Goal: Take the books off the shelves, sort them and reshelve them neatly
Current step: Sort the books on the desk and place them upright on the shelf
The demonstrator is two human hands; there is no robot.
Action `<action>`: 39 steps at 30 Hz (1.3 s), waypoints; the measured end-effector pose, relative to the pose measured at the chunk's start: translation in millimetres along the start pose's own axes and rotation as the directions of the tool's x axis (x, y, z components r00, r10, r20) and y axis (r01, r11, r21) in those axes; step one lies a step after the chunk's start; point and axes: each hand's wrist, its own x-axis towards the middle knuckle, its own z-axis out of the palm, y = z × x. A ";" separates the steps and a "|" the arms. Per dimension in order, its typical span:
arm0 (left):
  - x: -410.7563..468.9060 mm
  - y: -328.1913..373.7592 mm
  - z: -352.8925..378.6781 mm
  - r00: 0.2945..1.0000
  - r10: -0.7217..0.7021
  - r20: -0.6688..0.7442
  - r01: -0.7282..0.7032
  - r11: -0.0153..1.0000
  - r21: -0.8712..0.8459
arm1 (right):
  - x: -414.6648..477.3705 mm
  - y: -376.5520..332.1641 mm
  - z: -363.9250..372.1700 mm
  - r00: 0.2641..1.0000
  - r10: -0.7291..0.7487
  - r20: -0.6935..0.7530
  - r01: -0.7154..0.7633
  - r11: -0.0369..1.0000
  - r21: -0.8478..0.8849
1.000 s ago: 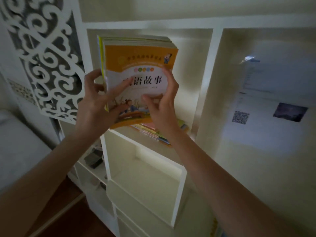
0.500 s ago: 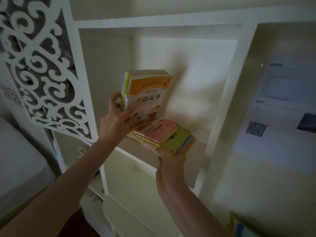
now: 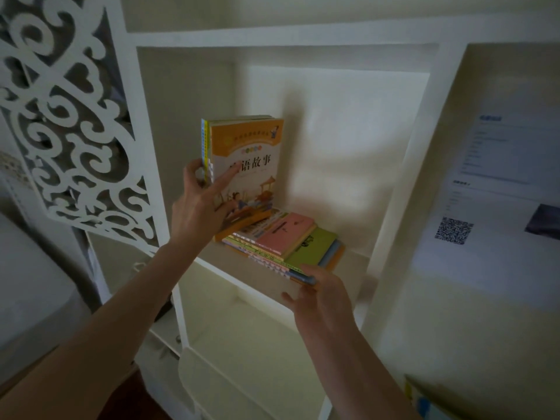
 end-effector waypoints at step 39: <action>33.5 -34.0 -5.8 0.996 -0.011 0.090 -0.006 0.981 0.192 | 74.6 6.8 99.9 0.302 -0.781 0.547 0.938 0.139 -0.318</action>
